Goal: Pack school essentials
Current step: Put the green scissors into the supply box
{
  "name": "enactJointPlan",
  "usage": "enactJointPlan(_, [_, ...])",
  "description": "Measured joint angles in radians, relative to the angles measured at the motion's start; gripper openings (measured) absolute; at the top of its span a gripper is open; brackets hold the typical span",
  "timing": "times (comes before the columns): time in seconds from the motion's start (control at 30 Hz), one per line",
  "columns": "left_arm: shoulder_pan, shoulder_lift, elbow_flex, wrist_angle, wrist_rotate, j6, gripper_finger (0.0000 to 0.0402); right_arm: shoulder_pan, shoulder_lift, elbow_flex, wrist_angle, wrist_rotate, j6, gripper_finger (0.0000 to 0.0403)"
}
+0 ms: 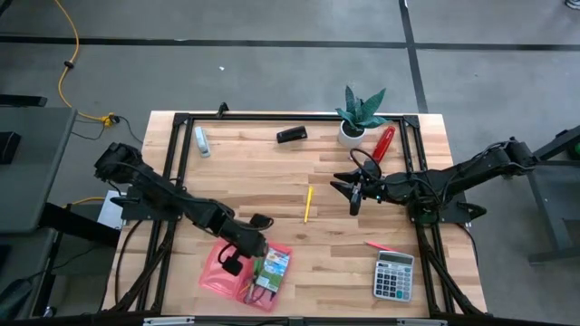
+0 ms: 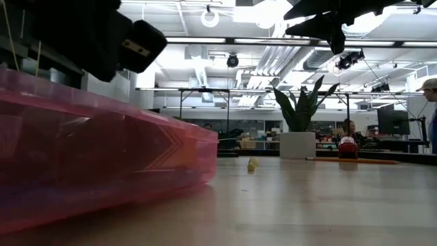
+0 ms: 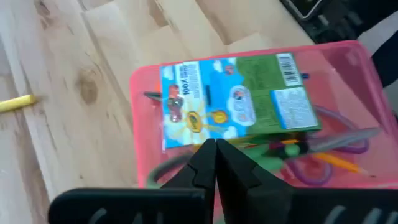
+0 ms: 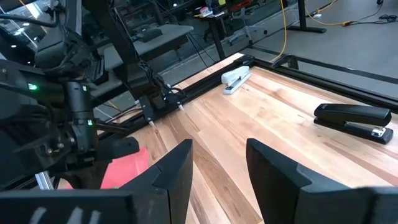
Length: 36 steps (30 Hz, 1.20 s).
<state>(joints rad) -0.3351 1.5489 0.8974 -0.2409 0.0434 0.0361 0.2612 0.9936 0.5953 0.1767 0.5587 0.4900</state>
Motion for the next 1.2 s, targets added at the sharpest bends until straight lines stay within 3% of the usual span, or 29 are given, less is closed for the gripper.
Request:
enactJointPlan(0.27, [0.034, 0.083, 0.000, -0.003, 0.005, -0.014, 0.0000, 0.000, 0.000, 0.000, -0.003, 0.000, 0.002, 0.0142])
enactJointPlan(0.4, [0.038, 0.019, 0.009, -0.032, -0.013, -0.081, 0.0000, 0.000, 0.000, 0.000, -0.005, 0.000, 0.001, 0.0142])
enactJointPlan(0.63, [0.014, -0.069, 0.006, -0.261, -0.090, -0.154, 0.0000, 0.000, 0.000, 0.000, -0.010, -0.001, 0.002, 0.0142])
enactJointPlan(0.77, [-0.002, -0.080, 0.006, -0.269, -0.087, -0.153, 0.0000, 0.000, 0.000, 0.000, -0.012, 0.000, 0.000, 0.0142])
enactJointPlan(1.2, [0.003, 0.065, 0.007, -0.109, -0.052, -0.103, 0.0000, 0.000, 0.000, 0.000, -0.023, -0.001, 0.000, 0.0142])
